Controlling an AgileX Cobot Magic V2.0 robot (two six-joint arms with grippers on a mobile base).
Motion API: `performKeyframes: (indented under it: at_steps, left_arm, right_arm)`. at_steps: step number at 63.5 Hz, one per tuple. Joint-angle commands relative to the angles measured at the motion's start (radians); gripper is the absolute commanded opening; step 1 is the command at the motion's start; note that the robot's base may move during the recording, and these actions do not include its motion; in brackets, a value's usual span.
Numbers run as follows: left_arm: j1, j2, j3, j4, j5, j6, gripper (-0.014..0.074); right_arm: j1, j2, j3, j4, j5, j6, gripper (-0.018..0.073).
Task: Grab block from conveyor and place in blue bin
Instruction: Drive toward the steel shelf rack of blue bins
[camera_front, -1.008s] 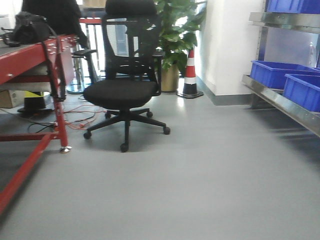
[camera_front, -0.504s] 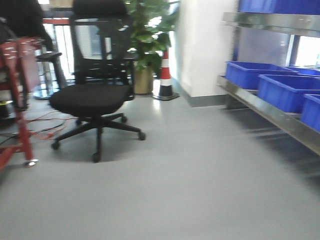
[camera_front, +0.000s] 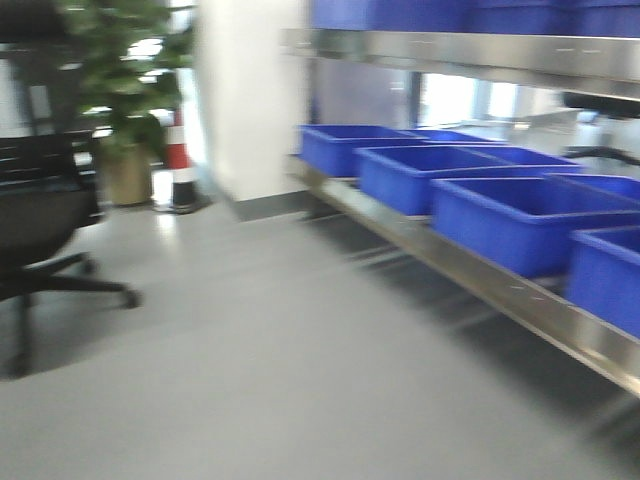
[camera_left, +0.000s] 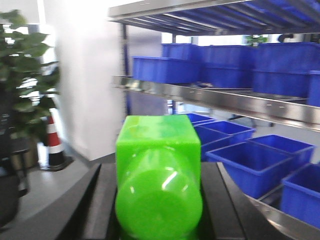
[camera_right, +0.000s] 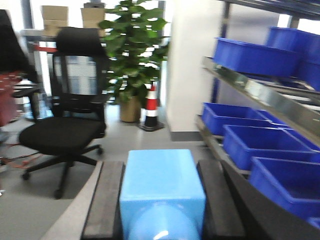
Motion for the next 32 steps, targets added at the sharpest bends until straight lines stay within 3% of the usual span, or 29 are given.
performKeyframes:
  at_steps: [1,32]
  left_arm:
    - [-0.005,-0.003,-0.002,-0.003,-0.014,0.0,-0.0111]
    - [-0.005,-0.003,-0.002,-0.003,-0.014,0.0,-0.0111]
  right_arm:
    - [0.002,-0.006,0.002,-0.004,-0.022,-0.002,-0.0161]
    - [0.002,-0.006,0.002,-0.004,-0.022,-0.002,-0.0161]
